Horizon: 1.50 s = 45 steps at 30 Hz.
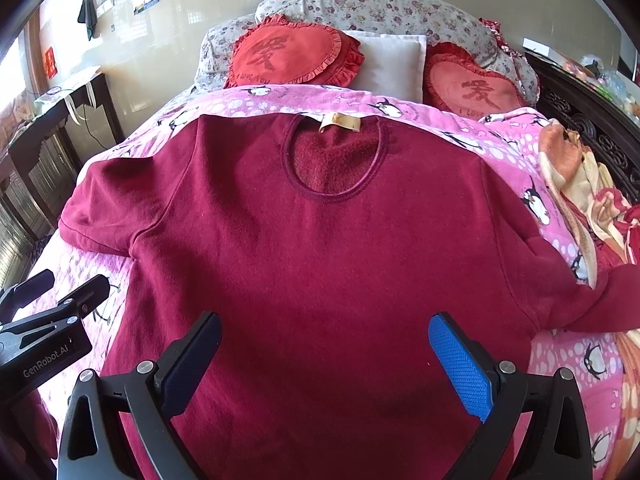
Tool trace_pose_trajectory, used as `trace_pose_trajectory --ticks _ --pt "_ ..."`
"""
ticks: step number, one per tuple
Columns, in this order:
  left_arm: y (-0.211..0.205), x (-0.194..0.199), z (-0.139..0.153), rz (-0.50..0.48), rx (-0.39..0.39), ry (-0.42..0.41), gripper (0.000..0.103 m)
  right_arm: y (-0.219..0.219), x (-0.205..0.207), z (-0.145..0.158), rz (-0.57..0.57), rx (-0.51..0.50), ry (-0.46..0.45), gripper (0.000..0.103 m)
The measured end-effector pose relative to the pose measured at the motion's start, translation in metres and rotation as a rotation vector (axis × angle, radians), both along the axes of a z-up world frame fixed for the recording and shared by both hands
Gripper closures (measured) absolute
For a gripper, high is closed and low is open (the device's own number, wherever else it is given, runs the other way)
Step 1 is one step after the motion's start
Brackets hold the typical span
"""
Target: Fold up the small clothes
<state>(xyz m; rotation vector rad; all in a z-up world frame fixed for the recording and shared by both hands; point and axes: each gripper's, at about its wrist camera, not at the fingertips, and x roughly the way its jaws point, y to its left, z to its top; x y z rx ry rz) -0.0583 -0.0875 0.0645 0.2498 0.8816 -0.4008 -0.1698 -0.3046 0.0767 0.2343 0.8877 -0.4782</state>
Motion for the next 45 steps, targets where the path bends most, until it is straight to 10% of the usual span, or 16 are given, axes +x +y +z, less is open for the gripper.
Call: trace_pose_trajectory --ticks 11,34,35,37,45 --pt "0.035 0.047 0.008 0.063 -0.084 0.058 0.013 0.003 0.024 -0.004 0.024 0.022 -0.007 0.001" --pt "0.182 0.239 -0.048 0.618 -0.535 0.302 0.033 0.005 0.057 -0.016 0.085 0.101 0.004 0.001" --pt "0.179 0.242 -0.048 0.595 -0.534 0.303 0.036 0.004 0.057 -0.017 0.083 0.102 0.004 0.001" --pt "0.173 0.246 -0.052 0.562 -0.514 0.316 0.089 0.001 0.058 -0.018 0.079 0.103 0.006 0.001" --pt "0.161 0.195 0.019 0.416 -0.571 0.183 0.095 -0.015 0.049 -0.013 0.049 0.105 -0.013 0.001"
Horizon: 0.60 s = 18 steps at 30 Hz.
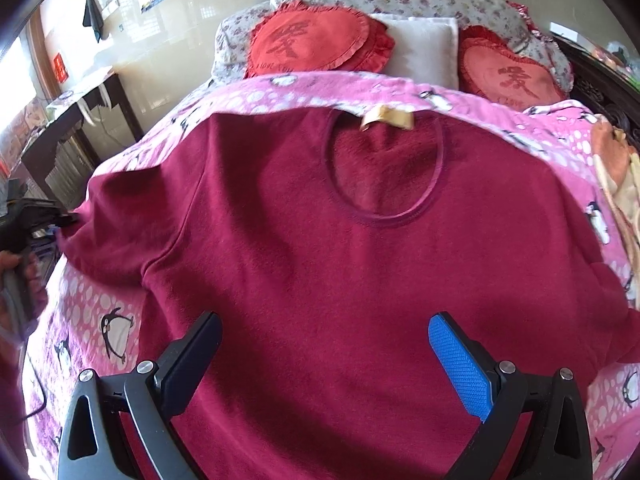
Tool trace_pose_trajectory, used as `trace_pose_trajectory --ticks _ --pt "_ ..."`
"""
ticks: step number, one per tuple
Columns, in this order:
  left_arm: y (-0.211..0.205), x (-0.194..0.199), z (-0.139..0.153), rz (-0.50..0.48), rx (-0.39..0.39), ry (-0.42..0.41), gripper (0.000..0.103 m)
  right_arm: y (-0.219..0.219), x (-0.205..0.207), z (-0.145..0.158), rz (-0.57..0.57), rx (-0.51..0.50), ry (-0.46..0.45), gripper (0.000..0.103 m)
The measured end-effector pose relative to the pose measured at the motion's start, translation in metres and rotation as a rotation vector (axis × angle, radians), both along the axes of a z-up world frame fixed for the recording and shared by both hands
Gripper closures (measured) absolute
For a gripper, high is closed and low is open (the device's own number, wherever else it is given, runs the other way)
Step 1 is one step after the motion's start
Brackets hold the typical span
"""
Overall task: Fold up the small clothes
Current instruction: 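Grasp one side of the sweatshirt with the left tool and fold it inward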
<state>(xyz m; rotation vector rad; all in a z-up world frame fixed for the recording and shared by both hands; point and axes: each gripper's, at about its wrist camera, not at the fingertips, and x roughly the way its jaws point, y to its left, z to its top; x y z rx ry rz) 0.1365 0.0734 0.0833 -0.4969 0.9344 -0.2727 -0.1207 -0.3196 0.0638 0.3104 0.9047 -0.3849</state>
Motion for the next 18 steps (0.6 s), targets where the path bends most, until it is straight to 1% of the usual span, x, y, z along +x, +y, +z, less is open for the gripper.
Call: trace_pose_trajectory --ticks 3,5,7,9,12,15,18 --pt "-0.032 -0.044 0.047 -0.123 -0.007 -0.129 0.095 -0.014 -0.007 0.005 -0.037 0.000 -0.014 0.001" --pt "-0.067 -0.074 0.074 -0.216 0.010 -0.202 0.095 -0.022 -0.013 0.008 -0.062 0.008 -0.025 0.001" --pt "-0.108 -0.107 0.089 -0.331 0.004 -0.251 0.095 -0.033 -0.023 0.013 -0.092 0.007 -0.036 0.001" --pt "-0.151 -0.140 0.093 -0.449 0.009 -0.280 0.095 -0.042 -0.033 0.017 -0.118 -0.004 -0.043 0.001" --pt "-0.219 -0.179 0.080 -0.597 0.042 -0.284 0.095 -0.061 -0.053 0.024 -0.169 -0.010 -0.050 0.001" --pt "-0.273 -0.214 0.047 -0.777 0.035 -0.228 0.095 -0.085 -0.076 0.026 -0.223 -0.018 -0.038 0.001" --pt "-0.310 -0.242 0.012 -0.921 0.117 -0.174 0.094 -0.110 -0.100 0.024 -0.286 -0.037 -0.008 0.001"
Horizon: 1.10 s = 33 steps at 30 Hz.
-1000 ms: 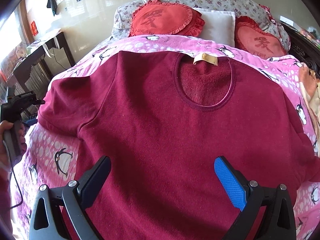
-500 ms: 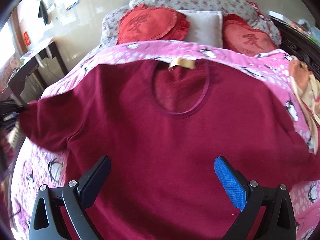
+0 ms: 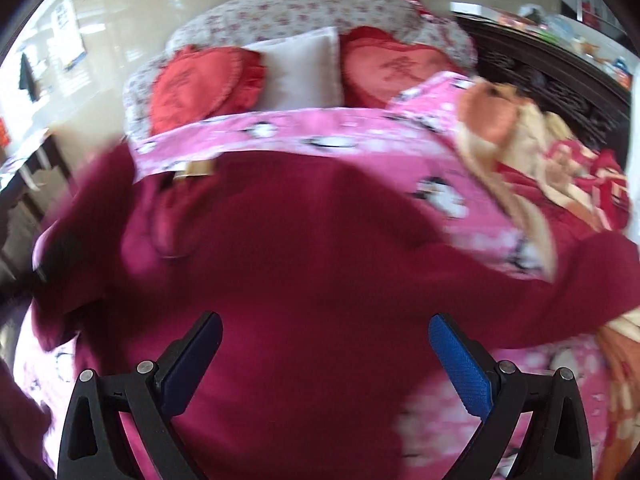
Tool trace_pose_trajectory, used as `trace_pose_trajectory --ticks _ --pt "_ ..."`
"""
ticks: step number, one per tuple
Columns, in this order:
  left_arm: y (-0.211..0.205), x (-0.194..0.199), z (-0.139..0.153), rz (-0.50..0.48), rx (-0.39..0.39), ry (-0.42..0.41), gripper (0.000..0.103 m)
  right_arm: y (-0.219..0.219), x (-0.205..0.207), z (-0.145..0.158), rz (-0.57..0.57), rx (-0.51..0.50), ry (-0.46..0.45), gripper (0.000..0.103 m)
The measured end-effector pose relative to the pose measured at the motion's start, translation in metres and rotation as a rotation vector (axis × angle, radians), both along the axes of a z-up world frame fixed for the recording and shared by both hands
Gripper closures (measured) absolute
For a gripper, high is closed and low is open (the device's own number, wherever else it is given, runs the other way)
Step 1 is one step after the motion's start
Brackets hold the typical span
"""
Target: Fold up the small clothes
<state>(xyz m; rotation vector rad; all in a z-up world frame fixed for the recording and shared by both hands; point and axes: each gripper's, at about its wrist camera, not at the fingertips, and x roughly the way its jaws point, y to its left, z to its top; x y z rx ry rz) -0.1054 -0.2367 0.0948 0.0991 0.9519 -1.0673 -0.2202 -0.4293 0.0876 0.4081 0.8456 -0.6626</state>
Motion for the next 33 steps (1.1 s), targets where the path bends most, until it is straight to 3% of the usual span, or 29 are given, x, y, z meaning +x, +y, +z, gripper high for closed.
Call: trace_pose_trajectory --ticks 2,5,7,8,11,13,15,20,21,23,25,31,33 --pt "-0.006 -0.011 -0.013 -0.042 0.054 0.019 0.092 -0.013 -0.013 -0.002 -0.025 0.014 0.001 0.001" --pt "0.004 -0.017 -0.005 -0.101 0.052 0.040 0.065 -0.028 -0.028 0.000 -0.052 0.049 -0.030 0.001" --pt "0.024 -0.023 0.011 -0.118 0.016 0.004 0.037 -0.032 -0.030 0.001 -0.045 0.074 -0.055 0.001" --pt "0.037 -0.025 0.019 -0.110 -0.001 -0.031 0.033 -0.032 -0.027 0.002 -0.029 0.094 -0.073 0.001" --pt "0.073 -0.022 0.035 -0.044 0.010 -0.156 0.031 -0.023 -0.014 0.004 0.038 0.148 -0.130 0.001" --pt "0.091 -0.012 0.034 0.039 0.075 -0.237 0.031 -0.015 -0.003 0.008 0.078 0.144 -0.141 0.001" --pt "0.102 0.004 0.024 0.108 0.138 -0.262 0.031 -0.006 0.006 0.010 0.097 0.110 -0.126 0.001" --pt "0.126 0.042 -0.007 0.223 0.209 -0.180 0.031 0.002 0.025 0.008 0.137 -0.013 -0.074 0.002" --pt "0.131 0.046 -0.011 0.233 0.215 -0.161 0.031 -0.001 0.031 0.004 0.149 -0.020 -0.059 0.005" --pt "0.135 0.049 -0.018 0.250 0.214 -0.127 0.031 -0.006 0.039 0.000 0.183 -0.035 -0.046 0.028" --pt "0.137 0.052 -0.021 0.264 0.213 -0.117 0.031 -0.009 0.049 -0.007 0.238 -0.063 -0.009 0.036" --pt "0.136 0.053 -0.024 0.272 0.215 -0.107 0.031 -0.011 0.066 -0.025 0.363 -0.120 0.116 0.037" --pt "0.135 0.052 -0.024 0.276 0.211 -0.110 0.031 -0.011 0.060 -0.027 0.373 -0.124 0.107 0.052"
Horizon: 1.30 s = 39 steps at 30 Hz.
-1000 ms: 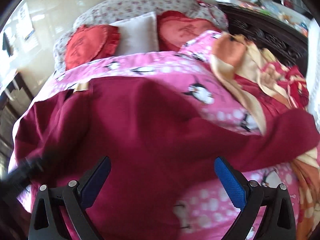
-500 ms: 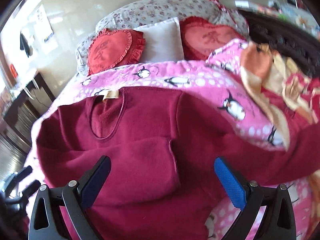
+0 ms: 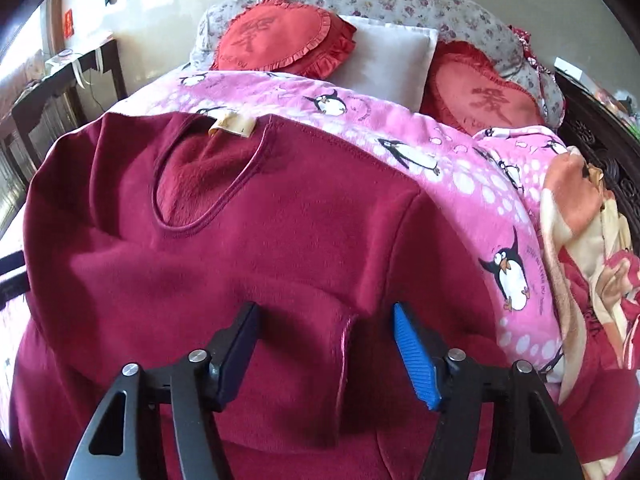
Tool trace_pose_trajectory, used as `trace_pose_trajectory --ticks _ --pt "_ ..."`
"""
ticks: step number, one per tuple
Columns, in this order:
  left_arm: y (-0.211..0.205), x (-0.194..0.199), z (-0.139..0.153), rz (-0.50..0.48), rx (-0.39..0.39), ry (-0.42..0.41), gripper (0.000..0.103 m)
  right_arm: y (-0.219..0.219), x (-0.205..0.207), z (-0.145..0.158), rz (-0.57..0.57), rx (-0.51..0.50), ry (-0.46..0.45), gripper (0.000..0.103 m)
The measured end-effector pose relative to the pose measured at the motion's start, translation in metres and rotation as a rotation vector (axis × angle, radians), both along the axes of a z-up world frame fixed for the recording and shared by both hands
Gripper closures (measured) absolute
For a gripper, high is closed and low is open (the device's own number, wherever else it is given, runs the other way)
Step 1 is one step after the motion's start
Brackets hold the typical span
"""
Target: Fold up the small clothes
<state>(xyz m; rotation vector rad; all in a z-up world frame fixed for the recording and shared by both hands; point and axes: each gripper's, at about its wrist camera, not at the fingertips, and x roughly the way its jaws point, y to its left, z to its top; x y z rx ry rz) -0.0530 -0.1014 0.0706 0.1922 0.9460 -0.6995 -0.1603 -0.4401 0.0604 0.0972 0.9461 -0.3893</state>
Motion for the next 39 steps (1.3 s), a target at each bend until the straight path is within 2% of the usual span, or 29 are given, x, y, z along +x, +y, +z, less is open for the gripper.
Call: trace_pose_trajectory --ticks 2,5,7,10,14,16,18,20,21,22,23,25,26,27,28,29,33,35,36,39 --pt "-0.001 0.002 0.000 0.007 -0.004 0.005 0.031 0.001 -0.008 0.003 -0.008 -0.024 -0.022 0.082" --pt "-0.002 0.001 0.003 0.019 -0.021 0.010 0.031 -0.007 -0.022 0.012 -0.031 0.032 -0.076 0.093" --pt "0.000 0.000 0.008 0.024 -0.030 -0.001 0.031 -0.007 -0.027 0.020 -0.030 0.049 -0.100 0.095" --pt "0.001 -0.004 0.015 0.023 -0.037 -0.028 0.031 0.000 -0.037 0.041 -0.010 0.015 -0.157 0.096" --pt "-0.003 -0.005 0.010 0.012 -0.012 -0.032 0.031 -0.011 -0.056 0.071 -0.119 -0.038 -0.240 0.096" --pt "-0.007 -0.004 0.003 0.012 0.010 -0.016 0.031 -0.026 -0.060 0.068 -0.218 -0.079 -0.198 0.096" --pt "-0.009 -0.004 -0.002 0.014 0.015 -0.004 0.031 -0.042 -0.057 0.049 -0.323 -0.139 -0.078 0.096" --pt "-0.010 -0.004 -0.003 0.013 0.009 -0.001 0.031 -0.052 -0.055 0.032 -0.349 -0.113 -0.005 0.096" --pt "-0.010 -0.003 -0.003 0.015 0.006 -0.005 0.031 -0.053 -0.055 0.031 -0.338 -0.088 -0.014 0.096" --pt "-0.010 -0.003 -0.003 0.018 0.004 -0.008 0.031 -0.049 -0.056 0.035 -0.309 -0.063 -0.061 0.088" --pt "-0.011 -0.001 -0.003 0.022 0.006 -0.010 0.031 -0.042 -0.056 0.044 -0.291 -0.063 -0.110 0.063" --pt "-0.014 0.003 -0.006 0.035 0.019 -0.016 0.031 -0.026 -0.053 0.062 -0.251 -0.059 -0.212 0.041" --pt "-0.015 0.006 -0.007 0.051 0.032 -0.023 0.031 -0.012 -0.046 0.073 -0.184 -0.013 -0.286 0.041" --pt "-0.015 0.009 -0.010 0.075 0.050 -0.026 0.031 -0.002 -0.035 0.077 -0.119 0.033 -0.309 0.041" --pt "-0.015 0.014 -0.014 0.096 0.062 -0.016 0.031 0.014 -0.015 0.080 -0.014 0.104 -0.308 0.041" --pt "-0.013 0.018 -0.018 0.112 0.062 0.006 0.031 0.024 -0.002 0.080 0.040 0.131 -0.298 0.041" --pt "0.001 0.032 -0.027 0.172 0.019 0.071 0.031 0.086 0.076 0.075 0.276 0.130 -0.276 0.042" --pt "0.005 0.033 -0.028 0.171 -0.004 0.082 0.031 0.102 0.100 0.069 0.331 0.132 -0.279 0.042" --pt "0.005 0.032 -0.028 0.167 -0.003 0.076 0.031 0.106 0.117 0.066 0.358 0.149 -0.277 0.044" --pt "0.003 0.029 -0.028 0.144 0.010 0.050 0.031 0.115 0.152 0.054 0.425 0.206 -0.249 0.062"
